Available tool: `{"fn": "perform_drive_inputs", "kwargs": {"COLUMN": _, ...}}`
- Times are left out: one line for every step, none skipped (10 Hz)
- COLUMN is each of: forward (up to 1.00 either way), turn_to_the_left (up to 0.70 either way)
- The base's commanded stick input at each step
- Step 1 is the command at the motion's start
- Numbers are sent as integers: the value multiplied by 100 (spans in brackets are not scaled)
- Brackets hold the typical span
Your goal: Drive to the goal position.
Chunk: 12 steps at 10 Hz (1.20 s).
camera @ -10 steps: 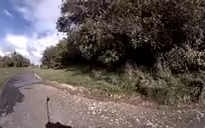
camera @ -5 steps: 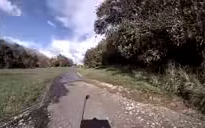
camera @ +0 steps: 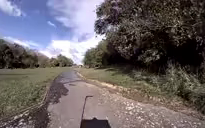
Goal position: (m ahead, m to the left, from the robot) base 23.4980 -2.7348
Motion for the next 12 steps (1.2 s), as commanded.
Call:
{"fn": "perform_drive_inputs", "kwargs": {"forward": 0, "turn_to_the_left": 70}}
{"fn": "perform_drive_inputs", "kwargs": {"forward": 0, "turn_to_the_left": 70}}
{"fn": "perform_drive_inputs", "kwargs": {"forward": 0, "turn_to_the_left": 70}}
{"fn": "perform_drive_inputs", "kwargs": {"forward": 0, "turn_to_the_left": 70}}
{"fn": "perform_drive_inputs", "kwargs": {"forward": 0, "turn_to_the_left": 70}}
{"fn": "perform_drive_inputs", "kwargs": {"forward": 0, "turn_to_the_left": 70}}
{"fn": "perform_drive_inputs", "kwargs": {"forward": 0, "turn_to_the_left": 24}}
{"fn": "perform_drive_inputs", "kwargs": {"forward": 0, "turn_to_the_left": 0}}
{"fn": "perform_drive_inputs", "kwargs": {"forward": 0, "turn_to_the_left": 0}}
{"fn": "perform_drive_inputs", "kwargs": {"forward": 0, "turn_to_the_left": 0}}
{"fn": "perform_drive_inputs", "kwargs": {"forward": 0, "turn_to_the_left": 0}}
{"fn": "perform_drive_inputs", "kwargs": {"forward": 0, "turn_to_the_left": 0}}
